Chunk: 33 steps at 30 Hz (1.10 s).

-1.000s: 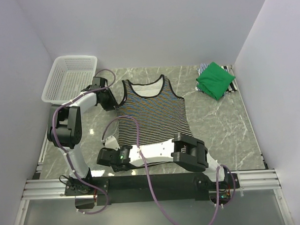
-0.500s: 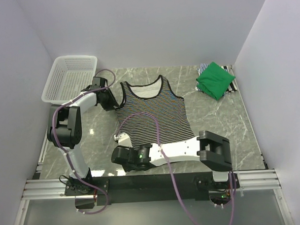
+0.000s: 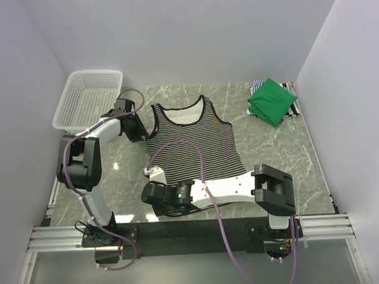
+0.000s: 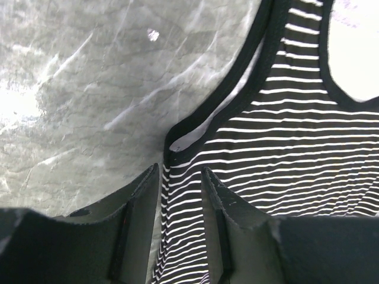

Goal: Fold and stack the tank tops
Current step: Fold the tank top

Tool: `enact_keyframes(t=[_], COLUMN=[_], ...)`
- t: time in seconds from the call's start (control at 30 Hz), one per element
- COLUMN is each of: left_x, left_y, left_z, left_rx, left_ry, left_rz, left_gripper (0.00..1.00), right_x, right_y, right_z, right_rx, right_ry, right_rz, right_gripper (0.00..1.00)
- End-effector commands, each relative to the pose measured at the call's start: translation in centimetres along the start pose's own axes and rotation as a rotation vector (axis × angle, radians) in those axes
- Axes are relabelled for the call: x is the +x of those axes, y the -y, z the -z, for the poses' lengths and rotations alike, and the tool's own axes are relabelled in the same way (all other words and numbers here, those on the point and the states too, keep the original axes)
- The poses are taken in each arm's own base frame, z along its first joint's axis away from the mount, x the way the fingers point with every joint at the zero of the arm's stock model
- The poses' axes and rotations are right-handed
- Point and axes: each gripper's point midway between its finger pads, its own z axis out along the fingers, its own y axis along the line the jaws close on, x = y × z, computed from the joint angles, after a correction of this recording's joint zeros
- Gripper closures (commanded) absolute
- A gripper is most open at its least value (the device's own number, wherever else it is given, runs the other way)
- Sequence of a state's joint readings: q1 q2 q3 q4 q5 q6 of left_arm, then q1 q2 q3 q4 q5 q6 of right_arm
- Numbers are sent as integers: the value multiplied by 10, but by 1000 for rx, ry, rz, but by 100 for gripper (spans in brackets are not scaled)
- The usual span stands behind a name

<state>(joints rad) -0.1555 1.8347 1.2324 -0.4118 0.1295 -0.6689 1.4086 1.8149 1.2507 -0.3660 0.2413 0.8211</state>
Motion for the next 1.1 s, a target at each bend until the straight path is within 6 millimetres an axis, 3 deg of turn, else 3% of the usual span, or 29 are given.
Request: enact_keyframes(t=[0.0, 0.37, 0.47, 0.67, 0.87, 1.07], left_x=[-1, 5, 4, -1, -18, -38], left_y=[-1, 0, -3, -5, -10, 0], left_z=[7, -5, -9, -12, 3, 28], left_rx=[0, -6, -16, -36, -70, -49], left_ry=[18, 11, 13, 29, 100, 154], left_rz=[6, 11, 19, 16, 21, 40], left_gripper=[59, 61, 69, 99, 100, 99], right_x=[-17, -24, -28, -23, -13, -24], right_y=[-12, -15, -20, -31, -38, -39], right_z=[6, 6, 5, 3, -5, 12], right_rx=[-29, -33, -34, -69, -87, -125], right_ry=[38, 45, 42, 12, -34, 18], right_rz=[-33, -27, -13, 0, 31, 16], right_gripper=[100, 100, 100, 100, 100, 100])
